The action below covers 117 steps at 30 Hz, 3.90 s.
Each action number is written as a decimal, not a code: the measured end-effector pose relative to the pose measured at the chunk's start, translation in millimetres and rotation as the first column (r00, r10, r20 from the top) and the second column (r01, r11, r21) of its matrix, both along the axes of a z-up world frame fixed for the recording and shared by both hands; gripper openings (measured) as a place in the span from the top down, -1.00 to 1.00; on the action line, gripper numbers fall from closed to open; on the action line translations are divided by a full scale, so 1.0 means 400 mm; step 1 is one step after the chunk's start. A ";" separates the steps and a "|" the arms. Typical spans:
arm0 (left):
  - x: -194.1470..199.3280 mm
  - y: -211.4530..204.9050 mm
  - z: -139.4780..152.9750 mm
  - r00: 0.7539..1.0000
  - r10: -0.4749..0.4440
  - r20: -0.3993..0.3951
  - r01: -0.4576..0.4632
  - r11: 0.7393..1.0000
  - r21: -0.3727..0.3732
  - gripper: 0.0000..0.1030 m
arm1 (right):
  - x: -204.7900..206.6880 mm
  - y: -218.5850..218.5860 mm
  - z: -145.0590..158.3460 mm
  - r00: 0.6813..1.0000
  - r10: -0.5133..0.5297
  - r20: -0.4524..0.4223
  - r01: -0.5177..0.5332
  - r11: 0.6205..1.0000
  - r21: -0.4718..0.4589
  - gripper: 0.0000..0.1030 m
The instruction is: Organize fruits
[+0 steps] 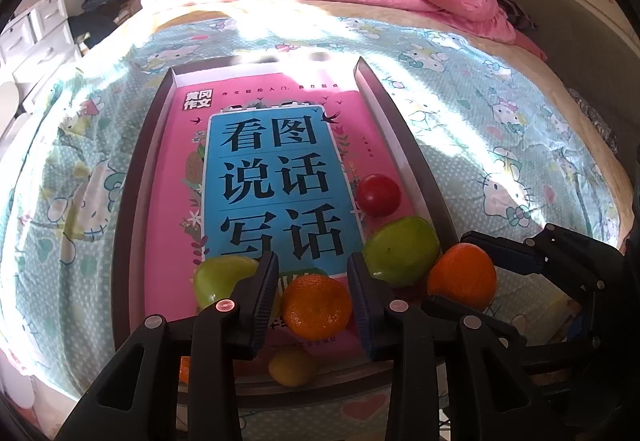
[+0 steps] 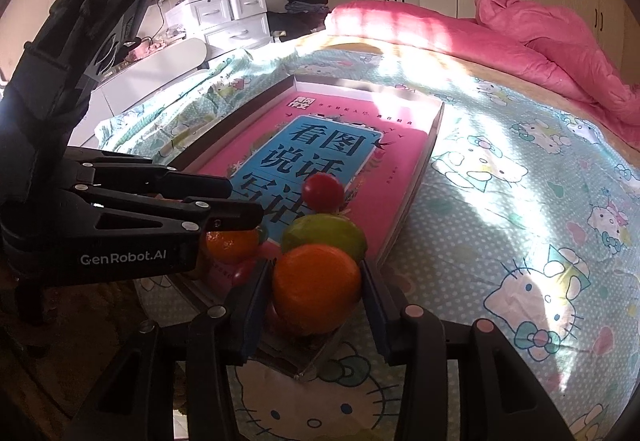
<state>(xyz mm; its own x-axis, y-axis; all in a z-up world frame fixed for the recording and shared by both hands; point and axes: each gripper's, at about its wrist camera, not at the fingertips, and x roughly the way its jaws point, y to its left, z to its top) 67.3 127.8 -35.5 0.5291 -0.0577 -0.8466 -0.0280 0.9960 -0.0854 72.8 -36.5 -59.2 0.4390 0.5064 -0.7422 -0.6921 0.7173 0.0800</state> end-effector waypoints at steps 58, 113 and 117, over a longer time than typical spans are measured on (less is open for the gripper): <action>-0.060 -0.014 0.102 0.991 0.084 0.106 -0.084 0.996 -0.010 -0.54 | -0.028 -0.144 0.101 0.988 -0.126 0.093 0.120 0.990 0.069 -0.66; -0.341 -0.153 0.135 0.968 0.235 0.086 -0.239 0.970 0.042 -0.55 | -0.226 -0.297 0.175 0.977 -0.212 0.002 0.212 0.976 0.053 -0.98; -0.341 -0.153 0.133 0.969 0.234 0.084 -0.239 0.970 0.051 -0.55 | -0.226 -0.296 0.175 0.977 -0.213 0.003 0.212 0.976 0.054 -0.98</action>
